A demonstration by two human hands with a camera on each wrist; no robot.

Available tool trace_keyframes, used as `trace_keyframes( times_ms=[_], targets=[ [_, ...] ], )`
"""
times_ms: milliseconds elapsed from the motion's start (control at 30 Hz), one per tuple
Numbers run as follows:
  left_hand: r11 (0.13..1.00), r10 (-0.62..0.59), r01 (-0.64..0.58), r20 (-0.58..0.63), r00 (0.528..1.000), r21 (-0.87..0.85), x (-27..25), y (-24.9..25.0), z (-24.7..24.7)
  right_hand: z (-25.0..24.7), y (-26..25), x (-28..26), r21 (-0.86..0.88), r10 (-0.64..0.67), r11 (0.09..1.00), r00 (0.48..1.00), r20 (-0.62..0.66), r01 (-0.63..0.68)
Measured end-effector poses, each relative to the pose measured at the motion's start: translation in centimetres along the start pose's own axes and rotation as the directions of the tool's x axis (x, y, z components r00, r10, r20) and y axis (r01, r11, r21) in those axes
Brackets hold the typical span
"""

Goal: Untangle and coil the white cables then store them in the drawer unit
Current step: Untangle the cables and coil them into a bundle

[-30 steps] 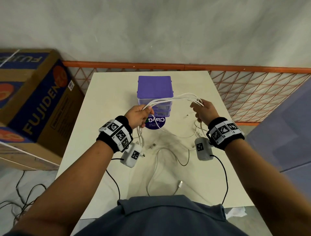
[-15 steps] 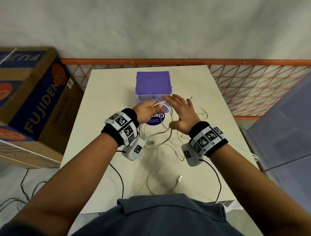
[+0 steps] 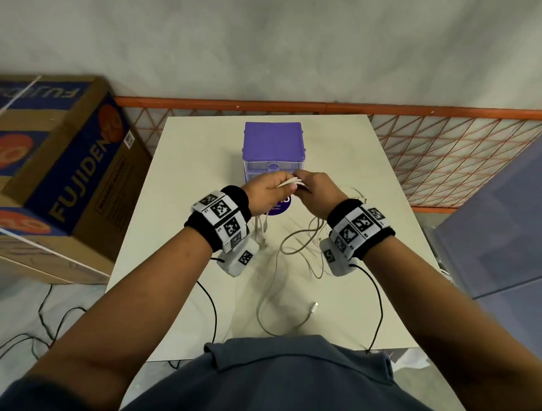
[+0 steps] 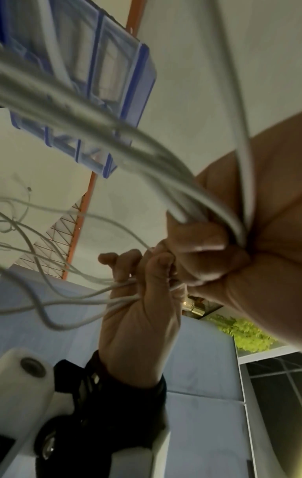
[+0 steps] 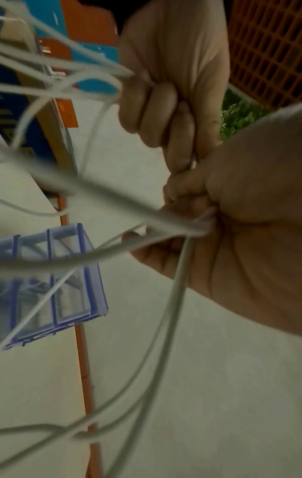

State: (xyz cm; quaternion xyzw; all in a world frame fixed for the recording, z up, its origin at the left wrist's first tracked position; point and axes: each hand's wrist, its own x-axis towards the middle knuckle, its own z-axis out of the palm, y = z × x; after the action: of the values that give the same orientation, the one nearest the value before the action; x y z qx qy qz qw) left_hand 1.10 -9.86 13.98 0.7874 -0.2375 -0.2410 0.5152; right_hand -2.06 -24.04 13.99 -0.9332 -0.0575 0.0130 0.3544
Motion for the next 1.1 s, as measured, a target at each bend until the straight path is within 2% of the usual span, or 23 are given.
trace_keyframes(
  times_ms=[100, 200, 267, 400, 500, 633, 700, 767, 867, 933, 1000, 1100],
  targets=[
    [0.992, -0.053, 0.048, -0.032, 0.998, -0.116, 0.0, -1.0, -0.5, -1.0, 0.4, 0.2, -0.113, 0.053, 0.992, 0.998, 0.038, -0.049],
    [0.981, -0.094, 0.1, 0.043, 0.995, -0.164, -0.2, -1.5, -1.3, -1.8, 1.3, 0.0, -0.177, 0.063, 0.983, 0.997, 0.034, -0.056],
    [0.988, -0.086, 0.095, 0.078, 0.993, -0.119, -0.3, -1.7, -1.5, -2.2, 2.0, 0.1, -0.184, 0.084, 0.979, 0.997, 0.003, -0.082],
    [0.989, -0.134, 0.131, 0.04, 0.99, 0.073, -0.5, -4.0, -2.2, -3.6, 4.2, 0.3, -0.191, 0.153, 0.968, 0.986, -0.068, -0.163],
    [0.979, -0.19, 0.187, 0.024, 0.981, 0.082, -0.8, -5.8, -2.4, -3.8, 6.1, -0.1, -0.217, 0.212, 0.95, 0.974, -0.083, -0.225],
    [0.97, -0.18, 0.184, -0.043, 0.983, 0.162, -0.8, -6.1, -1.9, -2.6, 6.9, -0.7, -0.389, 0.267, 0.879, 0.961, -0.079, -0.276],
    [0.953, -0.147, 0.153, -0.043, 0.988, 0.263, -0.6, -5.9, -1.6, -2.3, 5.6, -1.1, -0.49, 0.223, 0.848, 0.975, -0.021, -0.205],
    [0.929, -0.134, 0.137, -0.031, 0.99, 0.344, -0.3, -5.6, -1.4, -1.7, 3.7, -0.9, -0.554, 0.099, 0.832, 0.991, 0.089, -0.033],
    [0.926, -0.061, 0.046, 0.028, 0.998, 0.374, 0.3, -4.0, -0.7, 0.0, 0.9, -0.2, -0.562, -0.06, 0.803, 0.965, 0.254, 0.198],
    [0.94, -0.024, 0.011, 0.034, 0.999, 0.34, 0.4, -3.0, -0.8, 0.4, 0.3, 0.2, -0.433, -0.11, 0.876, 0.963, 0.246, 0.211],
    [0.956, -0.039, 0.039, -0.006, 0.999, 0.292, 0.4, -2.8, -1.6, -0.2, 1.1, 0.3, -0.303, -0.092, 0.941, 0.975, 0.203, 0.151],
    [0.964, -0.088, 0.088, -0.008, 0.996, 0.251, 0.2, -3.6, -2.8, -1.8, 2.5, 0.2, -0.284, -0.046, 0.955, 0.99, 0.133, 0.082]
  ],
)
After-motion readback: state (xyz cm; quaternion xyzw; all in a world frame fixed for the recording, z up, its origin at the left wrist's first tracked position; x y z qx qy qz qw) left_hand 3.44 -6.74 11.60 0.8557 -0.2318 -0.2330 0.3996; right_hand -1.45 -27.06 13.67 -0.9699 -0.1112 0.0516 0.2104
